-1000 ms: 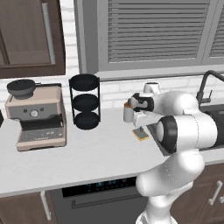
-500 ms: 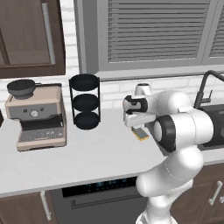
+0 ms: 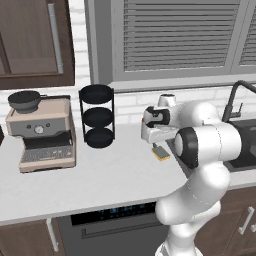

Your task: Pick the pan and sponge and place them into the sink. Then turn on the water.

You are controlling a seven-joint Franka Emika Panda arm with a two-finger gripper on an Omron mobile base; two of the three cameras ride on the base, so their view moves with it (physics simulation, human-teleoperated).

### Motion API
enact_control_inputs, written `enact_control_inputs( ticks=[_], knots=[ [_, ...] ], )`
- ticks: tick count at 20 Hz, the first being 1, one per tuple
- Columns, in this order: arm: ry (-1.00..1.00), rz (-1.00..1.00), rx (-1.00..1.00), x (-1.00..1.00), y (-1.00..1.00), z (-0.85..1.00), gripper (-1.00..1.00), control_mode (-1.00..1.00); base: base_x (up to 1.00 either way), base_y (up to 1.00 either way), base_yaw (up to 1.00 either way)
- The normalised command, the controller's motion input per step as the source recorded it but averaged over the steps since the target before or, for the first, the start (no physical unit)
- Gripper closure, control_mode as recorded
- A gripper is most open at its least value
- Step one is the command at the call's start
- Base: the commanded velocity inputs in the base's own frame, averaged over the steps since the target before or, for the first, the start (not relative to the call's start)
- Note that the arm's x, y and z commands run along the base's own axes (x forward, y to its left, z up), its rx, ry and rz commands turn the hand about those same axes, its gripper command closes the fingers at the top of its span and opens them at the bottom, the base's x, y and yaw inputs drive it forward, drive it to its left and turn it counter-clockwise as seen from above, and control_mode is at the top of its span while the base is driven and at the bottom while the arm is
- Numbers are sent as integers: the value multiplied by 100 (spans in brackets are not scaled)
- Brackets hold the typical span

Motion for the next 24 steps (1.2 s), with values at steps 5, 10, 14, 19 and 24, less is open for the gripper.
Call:
enact_control_inputs(
  ticks=[5,10,14,19,24],
  knots=[
    [0,0,0,5,-5,-24,-100,-100,0,0,0],
    [-2,0,0,10,0,-26,-100,-100,0,0,0],
    [0,1,0,1,-2,-8,-100,-100,0,0,0],
    [0,2,0,2,-3,-6,-100,-100,0,0,0],
    [-1,1,0,0,0,-20,-100,-100,0,0,0]
  ],
)
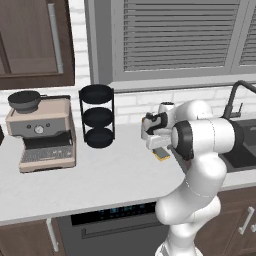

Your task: Pick the pan and sponge and place them into the sink. Then turn on the water.

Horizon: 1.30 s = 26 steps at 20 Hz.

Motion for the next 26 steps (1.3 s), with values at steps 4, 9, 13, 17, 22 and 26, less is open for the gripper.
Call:
enact_control_inputs(
  ticks=[4,9,13,17,22,26],
  knots=[
    [0,1,0,2,0,-19,-100,-100,0,0,0],
    [0,1,0,3,0,-15,-100,-100,0,0,0],
    [-1,1,0,2,0,-9,-100,-100,0,0,0],
    [-2,1,0,1,0,-1,-100,-100,0,0,0],
    [-3,1,0,2,0,0,-100,-100,0,0,0],
    [-4,1,0,3,-1,0,-100,-100,0,0,0]
  ],
)
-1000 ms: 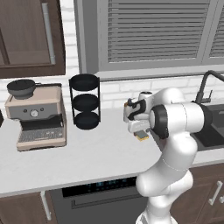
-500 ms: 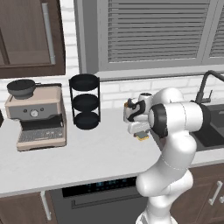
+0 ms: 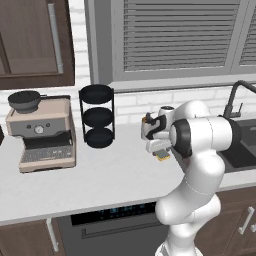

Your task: Pick the pan and sponge and place them into the sink. Then turn on the water.

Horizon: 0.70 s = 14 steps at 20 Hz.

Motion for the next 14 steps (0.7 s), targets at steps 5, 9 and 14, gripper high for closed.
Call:
enact_control_inputs(
  ticks=[5,9,14],
  knots=[
    [-1,1,0,2,0,-1,-100,-100,0,0,0],
    [0,2,0,1,0,-9,-100,-100,0,0,0],
    [0,0,1,5,-12,0,-100,-100,0,0,0]
  ],
)
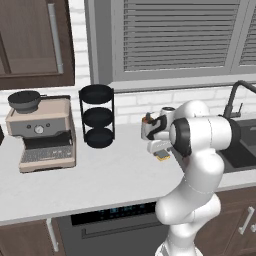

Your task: Pick the pan and sponge and place them into the sink. Then turn on the water.

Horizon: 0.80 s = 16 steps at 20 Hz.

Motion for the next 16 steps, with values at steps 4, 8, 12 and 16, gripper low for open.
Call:
enact_control_inputs(
  ticks=[4,8,12,16],
  knots=[
    [-2,0,1,5,-16,-1,-100,-100,0,0,0],
    [0,0,0,0,-1,-14,-100,-100,0,0,0],
    [0,0,0,0,1,-2,-100,-100,0,0,0],
    [0,0,0,0,6,0,-100,-100,0,0,0]
  ],
)
